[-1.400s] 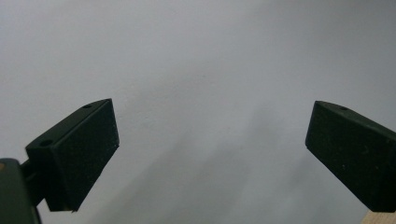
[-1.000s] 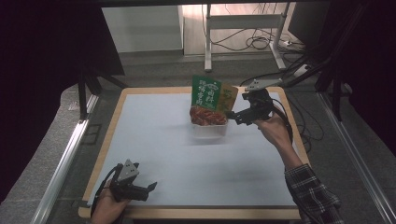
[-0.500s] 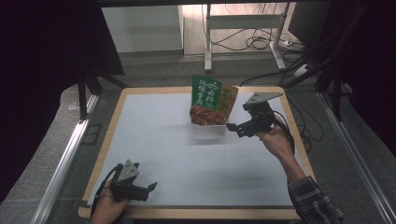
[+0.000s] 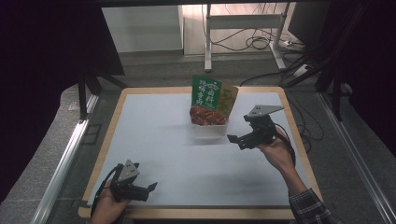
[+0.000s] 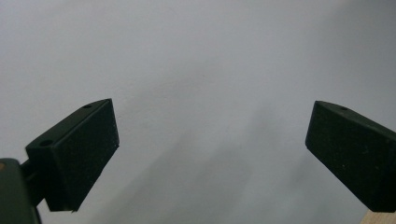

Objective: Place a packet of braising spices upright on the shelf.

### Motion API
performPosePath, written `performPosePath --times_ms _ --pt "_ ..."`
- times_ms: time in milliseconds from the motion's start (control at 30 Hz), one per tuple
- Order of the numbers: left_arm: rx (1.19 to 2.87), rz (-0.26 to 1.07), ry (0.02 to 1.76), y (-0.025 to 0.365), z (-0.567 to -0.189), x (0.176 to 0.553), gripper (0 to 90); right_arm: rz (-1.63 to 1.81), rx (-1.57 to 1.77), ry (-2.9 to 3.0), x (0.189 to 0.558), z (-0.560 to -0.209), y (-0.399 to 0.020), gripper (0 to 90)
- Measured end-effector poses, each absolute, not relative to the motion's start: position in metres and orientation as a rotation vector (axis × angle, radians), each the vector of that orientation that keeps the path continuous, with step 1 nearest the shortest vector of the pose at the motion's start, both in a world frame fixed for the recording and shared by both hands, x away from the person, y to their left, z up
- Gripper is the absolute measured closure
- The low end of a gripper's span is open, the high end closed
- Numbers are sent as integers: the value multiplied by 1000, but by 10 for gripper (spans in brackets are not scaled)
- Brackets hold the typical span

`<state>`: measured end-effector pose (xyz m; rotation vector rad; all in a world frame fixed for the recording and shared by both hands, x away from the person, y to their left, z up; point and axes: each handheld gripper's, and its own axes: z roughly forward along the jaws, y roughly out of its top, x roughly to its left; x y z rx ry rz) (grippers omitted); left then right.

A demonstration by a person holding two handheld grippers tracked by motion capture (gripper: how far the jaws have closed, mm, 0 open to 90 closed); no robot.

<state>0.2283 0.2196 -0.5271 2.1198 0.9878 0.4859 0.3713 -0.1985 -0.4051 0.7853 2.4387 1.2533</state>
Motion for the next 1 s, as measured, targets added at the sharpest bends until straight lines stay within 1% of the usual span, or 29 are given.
performPosePath --times_ms 300,1000 --pt "2124 489 987 219 -527 228 26 1246 797 2423 354 -422 -213 0" --pt "2128 492 985 219 -527 228 26 1233 833 2351 328 -434 -245 0"
